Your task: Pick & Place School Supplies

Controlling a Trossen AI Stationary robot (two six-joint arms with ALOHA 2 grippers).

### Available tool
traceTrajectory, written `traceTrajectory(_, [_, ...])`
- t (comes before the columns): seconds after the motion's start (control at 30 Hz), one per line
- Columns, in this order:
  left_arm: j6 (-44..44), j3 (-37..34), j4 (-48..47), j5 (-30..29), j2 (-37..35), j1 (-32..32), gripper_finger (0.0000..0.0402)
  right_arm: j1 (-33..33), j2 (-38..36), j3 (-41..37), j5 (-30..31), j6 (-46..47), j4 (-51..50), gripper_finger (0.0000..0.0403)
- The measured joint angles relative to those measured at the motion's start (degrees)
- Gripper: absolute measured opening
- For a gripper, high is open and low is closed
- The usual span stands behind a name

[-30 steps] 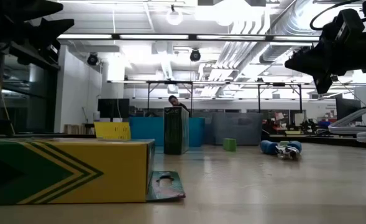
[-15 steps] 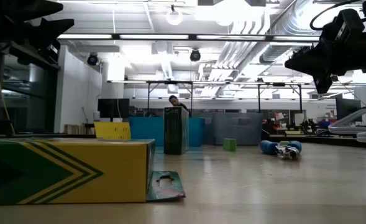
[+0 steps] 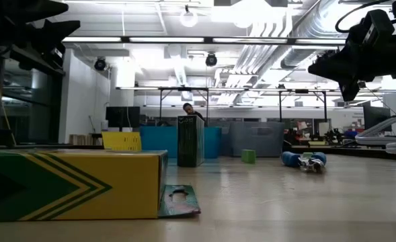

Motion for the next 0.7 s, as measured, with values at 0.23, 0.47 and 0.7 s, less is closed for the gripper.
traceTrajectory(0.23, [-0.1,0.0,0.0,-0.2,0.0,0.0,0.0144,0.0,0.0,0.0,0.0,0.0,0.0,0.0003])
traceTrajectory(0.47, [-0.1,0.0,0.3,-0.3,0.0,0.0,0.0144,0.0,0.0,0.0,0.0,0.0,0.0,0.0003])
traceTrajectory(0.7, [2.8,0.0,0.5,0.5,0.5,0.0,0.0144,0.0,0.0,0.0,0.0,0.0,0.0,0.0003])
